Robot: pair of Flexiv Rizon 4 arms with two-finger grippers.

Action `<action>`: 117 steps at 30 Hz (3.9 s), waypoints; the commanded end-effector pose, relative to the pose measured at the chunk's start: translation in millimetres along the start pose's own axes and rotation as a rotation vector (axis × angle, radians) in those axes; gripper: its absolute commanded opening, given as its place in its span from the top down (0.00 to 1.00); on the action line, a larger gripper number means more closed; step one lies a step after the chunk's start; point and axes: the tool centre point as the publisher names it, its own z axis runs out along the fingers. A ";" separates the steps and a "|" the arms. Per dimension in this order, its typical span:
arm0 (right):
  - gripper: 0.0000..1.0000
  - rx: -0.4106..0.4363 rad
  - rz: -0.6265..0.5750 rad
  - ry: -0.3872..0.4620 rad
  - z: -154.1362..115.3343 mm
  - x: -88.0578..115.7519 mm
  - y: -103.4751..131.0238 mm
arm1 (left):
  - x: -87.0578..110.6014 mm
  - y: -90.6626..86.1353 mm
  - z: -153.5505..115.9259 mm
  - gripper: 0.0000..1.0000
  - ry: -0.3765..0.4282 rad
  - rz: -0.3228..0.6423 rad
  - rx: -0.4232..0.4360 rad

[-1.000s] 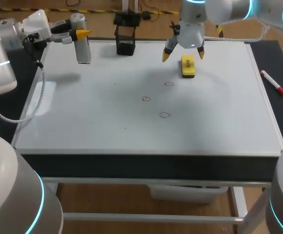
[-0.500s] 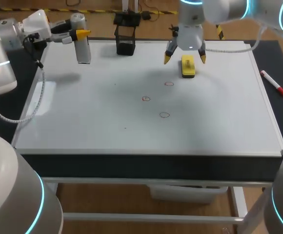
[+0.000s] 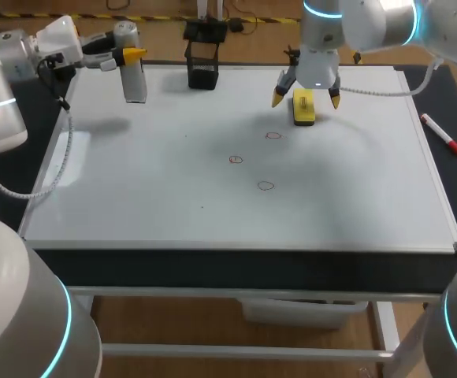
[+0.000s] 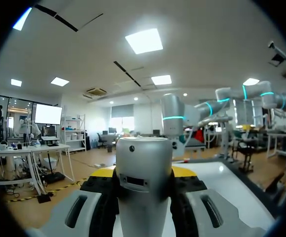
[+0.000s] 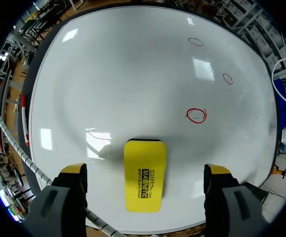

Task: Pick up the inspection probe, press it on each red-marked spot on the whiteboard one by one, put down the probe, pick up the eraser, and wipe off all the red marks.

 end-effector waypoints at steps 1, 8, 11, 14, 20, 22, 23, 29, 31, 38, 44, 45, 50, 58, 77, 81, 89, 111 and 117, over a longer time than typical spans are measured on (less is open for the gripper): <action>0.00 0.004 -0.005 0.003 0.3 -0.1 1.7 | 0.3 0.2 0.3 1.00 -0.001 0.003 0.003; 0.00 0.002 -0.011 0.009 3.3 -2.4 1.5 | 0.3 0.2 0.3 1.00 -0.001 0.003 0.003; 0.00 0.000 -0.009 0.013 4.9 -3.2 0.7 | 0.3 0.2 0.3 1.00 -0.001 0.003 0.003; 0.00 -0.002 0.004 0.019 5.7 -3.0 -0.3 | 0.3 0.2 0.3 1.00 -0.001 0.003 0.003; 0.33 0.010 0.012 0.023 2.2 -3.6 -3.7 | 0.3 0.2 0.3 1.00 -0.001 0.003 0.003; 0.51 0.015 0.015 0.026 1.1 -3.5 -5.0 | 0.3 0.2 0.3 1.00 -0.001 0.003 0.003; 0.53 0.017 0.016 0.027 0.5 -3.4 -5.6 | 0.3 0.2 0.3 1.00 -0.001 0.003 0.003; 0.88 0.044 0.027 0.034 -11.3 -4.6 -7.8 | 0.3 0.2 0.3 1.00 -0.001 0.003 0.003; 1.00 0.047 0.028 0.034 -12.0 -3.3 -8.7 | 0.3 0.2 0.3 1.00 -0.001 0.003 0.003; 1.00 0.042 0.040 0.033 -12.9 3.0 -7.5 | 0.3 0.2 0.3 1.00 -0.001 0.003 0.003; 1.00 0.052 0.014 0.002 -28.6 15.2 -0.3 | 0.3 0.2 0.3 1.00 -0.001 0.003 0.003; 1.00 0.053 0.007 -0.004 -31.5 18.8 1.5 | 0.3 0.2 0.3 1.00 -0.001 0.003 0.003; 1.00 0.050 -0.050 -0.022 -45.0 41.3 13.7 | 0.3 0.2 0.3 1.00 -0.001 0.003 0.003; 1.00 0.051 -0.204 -0.019 -65.8 68.7 38.3 | 0.3 0.2 0.3 1.00 -0.001 0.003 0.003; 1.00 0.035 -0.281 -0.017 -79.6 119.9 83.6 | 0.3 0.2 0.3 1.00 -0.001 0.003 0.003; 1.00 0.018 -0.279 0.000 -82.4 135.9 96.1 | 0.3 0.2 0.3 1.00 -0.001 0.003 0.003; 1.00 0.023 -0.215 0.015 -83.8 151.9 114.1 | 0.3 0.2 0.3 1.00 -0.001 0.003 0.003; 1.00 0.023 -0.215 0.015 -83.8 151.9 114.1 | 51.3 -2.5 57.4 1.00 0.162 -0.018 0.061; 1.00 0.023 -0.215 0.015 -83.8 151.9 114.1 | 87.5 1.7 79.4 1.00 0.287 -0.054 0.082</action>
